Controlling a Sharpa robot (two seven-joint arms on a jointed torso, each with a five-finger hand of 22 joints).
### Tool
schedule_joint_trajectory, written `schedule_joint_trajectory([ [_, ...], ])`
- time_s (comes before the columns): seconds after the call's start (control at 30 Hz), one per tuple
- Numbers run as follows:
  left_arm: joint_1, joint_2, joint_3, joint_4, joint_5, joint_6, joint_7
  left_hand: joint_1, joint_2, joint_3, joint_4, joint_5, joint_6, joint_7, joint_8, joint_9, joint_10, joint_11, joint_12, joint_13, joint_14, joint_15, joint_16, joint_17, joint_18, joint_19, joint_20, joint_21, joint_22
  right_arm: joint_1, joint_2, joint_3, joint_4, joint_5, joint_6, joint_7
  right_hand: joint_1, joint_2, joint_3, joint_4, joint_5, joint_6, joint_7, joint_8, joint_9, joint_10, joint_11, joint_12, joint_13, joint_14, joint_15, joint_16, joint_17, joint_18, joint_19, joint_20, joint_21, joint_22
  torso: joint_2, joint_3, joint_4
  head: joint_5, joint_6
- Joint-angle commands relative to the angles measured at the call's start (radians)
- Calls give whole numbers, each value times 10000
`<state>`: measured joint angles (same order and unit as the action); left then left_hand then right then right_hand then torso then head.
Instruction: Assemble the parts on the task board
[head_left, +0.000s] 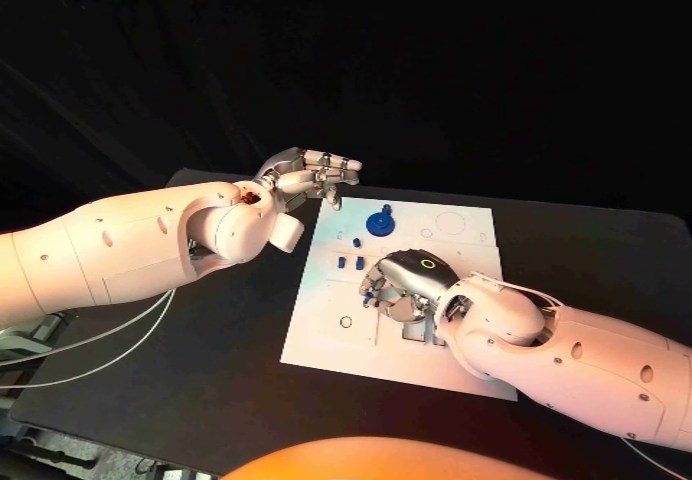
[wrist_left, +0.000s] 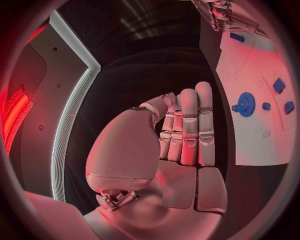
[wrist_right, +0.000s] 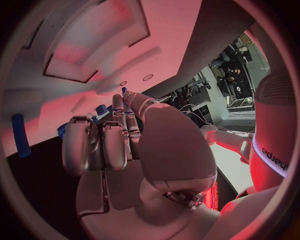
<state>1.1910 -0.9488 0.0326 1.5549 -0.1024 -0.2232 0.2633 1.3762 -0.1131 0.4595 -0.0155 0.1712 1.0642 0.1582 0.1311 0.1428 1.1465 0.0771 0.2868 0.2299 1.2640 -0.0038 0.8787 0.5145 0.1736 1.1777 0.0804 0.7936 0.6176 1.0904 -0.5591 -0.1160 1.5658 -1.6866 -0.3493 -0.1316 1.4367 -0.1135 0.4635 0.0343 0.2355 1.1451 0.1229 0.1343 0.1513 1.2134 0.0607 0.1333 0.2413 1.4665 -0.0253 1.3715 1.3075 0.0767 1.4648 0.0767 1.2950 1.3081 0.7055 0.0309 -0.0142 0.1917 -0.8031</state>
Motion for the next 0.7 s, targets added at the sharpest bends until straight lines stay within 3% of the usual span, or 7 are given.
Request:
schedule_joint_trajectory([
  [0.03, 10, 4, 4, 31, 46, 220, 136, -4, 111, 11, -71, 19, -51, -2, 25, -8, -70, 5, 65, 15, -39, 7, -32, -10, 108, 31, 20, -42, -17, -33, 39, -2, -60, -195, 210, -26, -104, 2, -19, -41, 13, 32, 6, 24, 9, 79, -75, -27, 17, 669, -36, 12, 760, -140, 211, -71, -51, 651, -6, 0, 2, 7, -20],
  [0.7, 11, -9, 4, 46, 46, 239, 117, 5, 118, 18, -82, 20, -49, -4, 29, -7, -74, 4, 71, 17, -45, 6, -35, -13, 109, 29, 20, -48, -20, -68, 203, -38, -347, -344, 583, -252, -124, 18, -20, -46, 7, 29, 5, 16, 14, 80, -74, -44, 16, 673, -32, 34, 780, -137, 205, -68, -69, 641, 1, -2, -1, -1, -43],
])
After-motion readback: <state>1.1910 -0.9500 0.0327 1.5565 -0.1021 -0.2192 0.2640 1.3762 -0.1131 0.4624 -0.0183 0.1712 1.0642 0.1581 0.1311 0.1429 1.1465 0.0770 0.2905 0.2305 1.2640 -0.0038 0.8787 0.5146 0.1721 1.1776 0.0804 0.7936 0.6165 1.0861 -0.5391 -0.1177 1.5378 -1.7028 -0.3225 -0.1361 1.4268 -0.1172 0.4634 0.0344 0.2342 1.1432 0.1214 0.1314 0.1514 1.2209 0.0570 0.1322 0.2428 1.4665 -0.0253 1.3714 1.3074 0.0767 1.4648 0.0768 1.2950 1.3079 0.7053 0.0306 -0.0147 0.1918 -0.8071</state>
